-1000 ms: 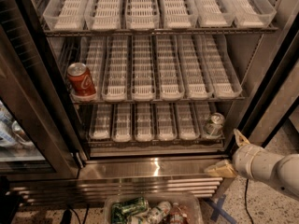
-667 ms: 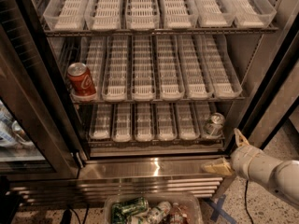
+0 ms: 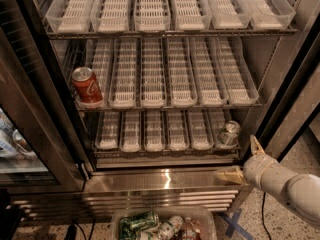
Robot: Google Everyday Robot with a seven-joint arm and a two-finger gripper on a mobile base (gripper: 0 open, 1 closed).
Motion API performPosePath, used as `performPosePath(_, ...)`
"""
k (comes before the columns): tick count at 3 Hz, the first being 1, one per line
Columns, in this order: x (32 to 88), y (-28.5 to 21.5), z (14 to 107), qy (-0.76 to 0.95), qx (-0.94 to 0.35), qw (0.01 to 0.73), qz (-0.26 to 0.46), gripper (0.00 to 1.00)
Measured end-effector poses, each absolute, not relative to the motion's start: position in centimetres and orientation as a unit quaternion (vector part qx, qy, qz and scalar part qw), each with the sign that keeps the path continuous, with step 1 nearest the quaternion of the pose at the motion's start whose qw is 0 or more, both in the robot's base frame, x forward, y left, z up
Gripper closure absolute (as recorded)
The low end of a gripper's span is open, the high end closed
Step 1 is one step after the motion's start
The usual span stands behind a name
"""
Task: Pick 7up can from bottom shelf of fridge
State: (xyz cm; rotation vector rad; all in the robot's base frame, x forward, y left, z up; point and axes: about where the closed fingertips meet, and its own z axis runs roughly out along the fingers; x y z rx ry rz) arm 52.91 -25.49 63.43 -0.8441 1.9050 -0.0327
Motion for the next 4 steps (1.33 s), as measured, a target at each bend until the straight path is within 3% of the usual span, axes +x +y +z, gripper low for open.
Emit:
performPosePath(2, 56.0, -27.3, 62.3, 0.787, -0.299, 0.537, -0.063, 0.0)
performPosePath(4, 56.1, -27.2, 62.3, 0.787, -0.299, 0.537, -0.064, 0.04)
